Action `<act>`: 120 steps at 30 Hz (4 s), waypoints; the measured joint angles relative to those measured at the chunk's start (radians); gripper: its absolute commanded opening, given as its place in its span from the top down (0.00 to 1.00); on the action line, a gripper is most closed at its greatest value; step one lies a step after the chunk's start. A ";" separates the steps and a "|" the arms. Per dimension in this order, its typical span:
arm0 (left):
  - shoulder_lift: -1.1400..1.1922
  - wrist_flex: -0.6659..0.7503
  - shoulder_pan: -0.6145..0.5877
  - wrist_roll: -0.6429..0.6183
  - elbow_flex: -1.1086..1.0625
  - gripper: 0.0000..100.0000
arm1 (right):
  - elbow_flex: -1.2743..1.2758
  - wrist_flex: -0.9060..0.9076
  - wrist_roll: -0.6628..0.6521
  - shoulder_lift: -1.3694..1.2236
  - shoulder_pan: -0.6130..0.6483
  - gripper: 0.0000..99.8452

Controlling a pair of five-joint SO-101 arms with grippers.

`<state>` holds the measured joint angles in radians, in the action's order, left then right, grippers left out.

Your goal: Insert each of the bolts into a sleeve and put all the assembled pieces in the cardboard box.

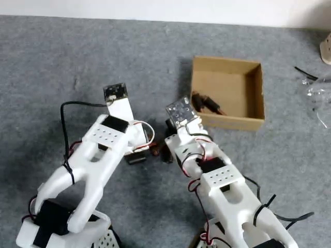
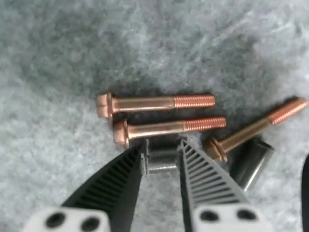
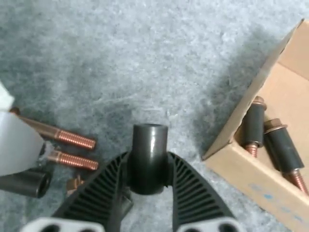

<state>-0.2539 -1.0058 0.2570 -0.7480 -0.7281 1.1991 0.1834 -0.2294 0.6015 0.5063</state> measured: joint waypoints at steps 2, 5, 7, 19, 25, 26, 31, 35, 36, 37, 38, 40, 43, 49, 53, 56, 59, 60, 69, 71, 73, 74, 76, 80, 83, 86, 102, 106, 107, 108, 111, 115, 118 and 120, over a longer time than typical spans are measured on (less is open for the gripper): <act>0.000 0.000 0.000 -0.037 0.000 0.89 | 0.000 0.000 0.000 0.000 0.000 1.00; 0.000 0.000 0.000 -0.097 0.000 0.89 | 0.000 0.000 0.000 0.000 0.000 1.00; 0.000 0.003 0.000 -0.130 -0.006 0.89 | 0.000 0.000 0.000 0.000 0.000 1.00; 0.000 0.213 -0.006 -0.195 -0.169 0.89 | 0.000 0.000 0.000 0.000 0.000 1.00; -0.002 0.298 -0.075 -0.216 -0.204 0.89 | 0.000 0.000 0.000 0.000 0.000 1.00; -0.002 0.313 -0.083 -0.216 -0.213 0.89 | 0.000 0.000 0.000 0.000 0.000 1.00; -0.009 0.381 -0.098 -0.219 -0.249 0.89 | 0.000 0.000 0.000 0.000 0.000 1.00; -0.008 0.394 -0.104 -0.219 -0.250 0.89 | 0.000 0.000 0.000 0.000 0.000 1.00; -0.006 0.394 -0.104 -0.224 -0.250 0.89 | 0.000 0.000 0.000 0.000 0.000 1.00; -0.006 0.394 -0.104 -0.238 -0.250 0.89 | 0.000 0.000 0.000 0.000 0.000 1.00; -0.006 0.394 -0.107 -0.249 -0.250 0.89 | 0.000 0.000 0.000 0.000 0.000 1.00; -0.006 0.394 -0.121 -0.253 -0.250 0.89 | 0.000 0.000 0.000 0.000 0.000 1.00; -0.005 0.430 -0.149 -0.256 -0.259 0.89 | 0.000 0.000 0.000 0.000 0.000 1.00; 0.034 0.468 -0.164 -0.258 -0.250 0.89 | 0.000 0.000 0.000 0.000 0.000 1.00; 0.081 0.468 -0.169 -0.261 -0.209 0.89 | 0.000 0.000 0.000 0.000 0.000 1.00; 0.114 0.427 -0.189 -0.261 -0.166 0.89 | 0.000 0.000 0.000 0.000 0.000 1.00; 0.163 0.373 -0.216 -0.261 -0.133 0.89 | 0.000 0.000 0.000 0.000 0.000 1.00; 0.175 0.356 -0.219 -0.258 -0.120 0.89 | 0.000 0.000 0.000 0.000 0.000 1.00; 0.230 0.265 -0.226 -0.256 -0.035 0.89 | 0.000 0.000 0.000 0.000 0.000 1.00; 0.232 0.262 -0.226 -0.256 -0.034 0.89 | 0.000 0.000 0.000 0.000 0.000 1.00; 0.232 0.259 -0.226 -0.256 -0.034 0.89 | 0.000 0.000 0.000 0.000 0.000 1.00; 0.232 0.259 -0.226 -0.256 -0.034 0.89 | 0.000 0.000 0.000 0.000 0.000 1.00; 0.232 0.259 -0.226 -0.256 -0.034 0.89 | 0.000 0.000 0.000 0.000 0.000 1.00; 0.232 0.259 -0.226 -0.256 -0.034 0.93 | 0.000 0.000 0.000 0.000 0.000 1.00; 0.232 0.259 -0.226 -0.261 -0.029 0.99 | 0.000 0.000 0.000 0.000 0.000 1.00; 0.233 0.258 -0.226 -0.256 -0.028 1.00 | 0.000 0.000 0.000 0.000 0.000 1.00; -0.014 0.242 -0.239 -0.052 -0.152 1.00 | 0.000 0.000 0.000 0.000 0.000 1.00; -0.245 0.242 -0.239 -0.008 -0.273 1.00 | 0.002 0.000 0.000 0.009 0.000 1.00; -0.305 0.242 -0.239 0.009 -0.301 1.00 | 0.002 0.000 0.000 0.011 0.000 1.00; -0.367 0.242 -0.239 0.028 -0.331 1.00 | 0.002 0.000 0.000 0.011 0.000 1.00; -0.539 0.242 -0.239 0.061 -0.414 1.00 | 0.002 0.000 0.000 0.011 0.000 1.00; -0.732 0.241 -0.239 0.104 -0.500 1.00 | 0.002 0.000 0.000 0.011 0.000 1.00; -0.850 0.241 -0.239 0.138 -0.552 1.00 | 0.002 0.000 0.000 0.011 0.000 1.00; -0.925 0.241 -0.239 0.150 -0.582 1.00 | 0.002 0.000 0.000 0.011 0.000 1.00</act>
<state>-1.1792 -0.7649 0.0176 -0.5976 -1.3096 1.2006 0.1834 -0.2294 0.6122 0.5063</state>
